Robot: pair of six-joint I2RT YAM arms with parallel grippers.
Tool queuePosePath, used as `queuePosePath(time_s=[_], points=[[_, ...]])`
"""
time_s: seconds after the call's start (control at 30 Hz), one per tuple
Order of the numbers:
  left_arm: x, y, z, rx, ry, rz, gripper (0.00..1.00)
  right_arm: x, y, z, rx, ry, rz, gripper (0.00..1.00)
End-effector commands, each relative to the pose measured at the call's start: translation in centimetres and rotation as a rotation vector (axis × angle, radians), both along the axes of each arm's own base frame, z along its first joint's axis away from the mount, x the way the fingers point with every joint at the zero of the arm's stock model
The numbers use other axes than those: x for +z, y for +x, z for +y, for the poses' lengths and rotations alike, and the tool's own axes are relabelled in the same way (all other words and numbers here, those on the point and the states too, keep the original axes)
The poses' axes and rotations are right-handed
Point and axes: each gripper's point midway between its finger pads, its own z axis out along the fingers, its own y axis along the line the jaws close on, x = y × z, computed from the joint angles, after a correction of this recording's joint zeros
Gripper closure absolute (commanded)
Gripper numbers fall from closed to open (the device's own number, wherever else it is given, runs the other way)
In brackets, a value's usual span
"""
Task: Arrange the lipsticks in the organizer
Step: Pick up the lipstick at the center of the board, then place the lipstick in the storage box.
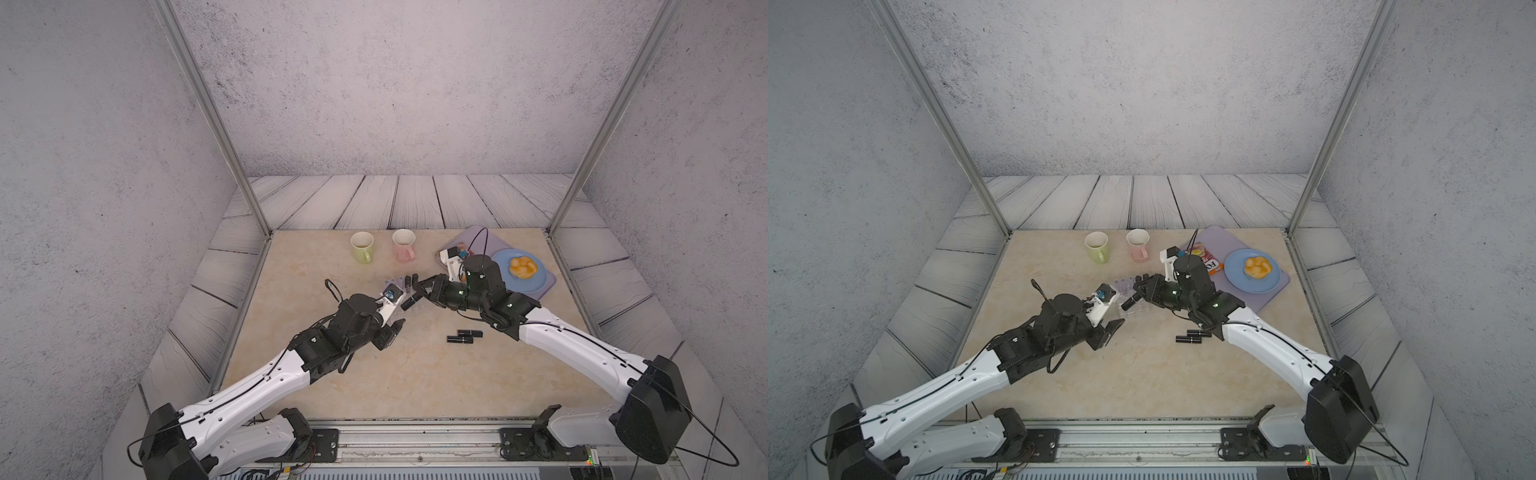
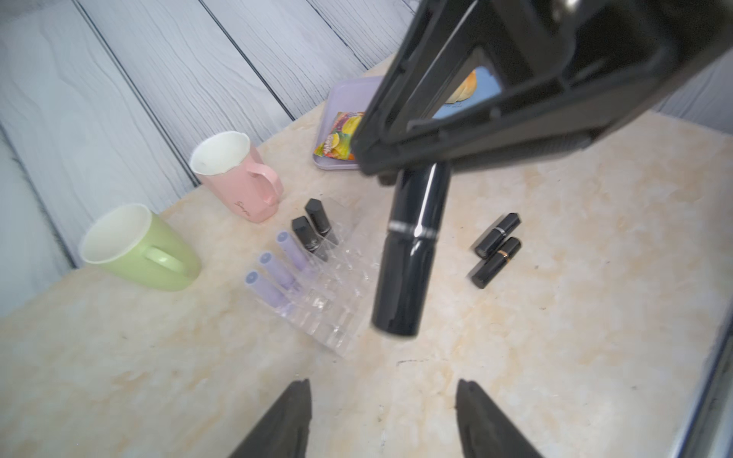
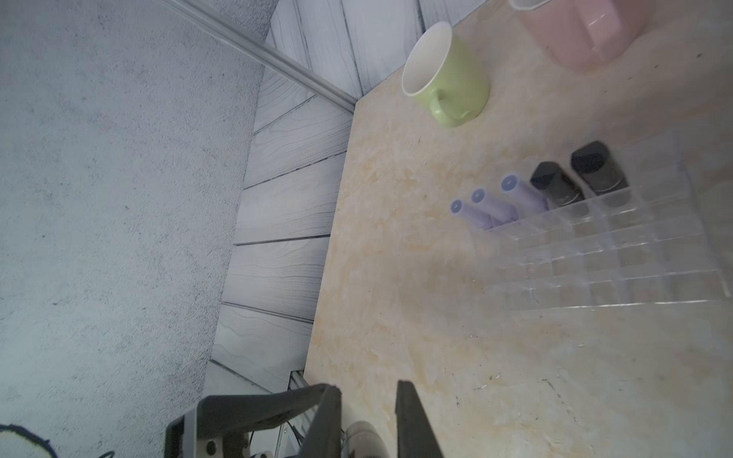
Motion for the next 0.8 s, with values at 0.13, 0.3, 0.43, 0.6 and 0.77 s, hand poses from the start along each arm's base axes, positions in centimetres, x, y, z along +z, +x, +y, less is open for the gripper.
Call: queuePosePath(time_s=[0.13,0.3,0.43,0.6,0.77], points=[[1.7,3.9,7.4,0.316,-0.187,0.081,0.29,-1.9,7.3,-7.1,-0.277,-0.47,-0.238,0.99],[-0.3,4.5,9.0,0.382,-0.242,0.139,0.3,-5.1,11.1,-6.8,-0.31,-0.616,-0.283,0.99],[-0.4,4.6,9.0,0.381,-0.279,0.14,0.3,-6.7,13.4,-5.4,-0.329,-0.643,-0.306,1.0],[-0.5,4.6,9.2,0.38,-0.26,0.132,0.3,-7.3,15.3,-3.7,-0.318,-0.627,-0.319,1.0],[-0.4,4.7,9.2,0.374,-0.269,0.132,0.31,-8.5,15.8,-2.7,-0.296,-0.626,-0.303,1.0]])
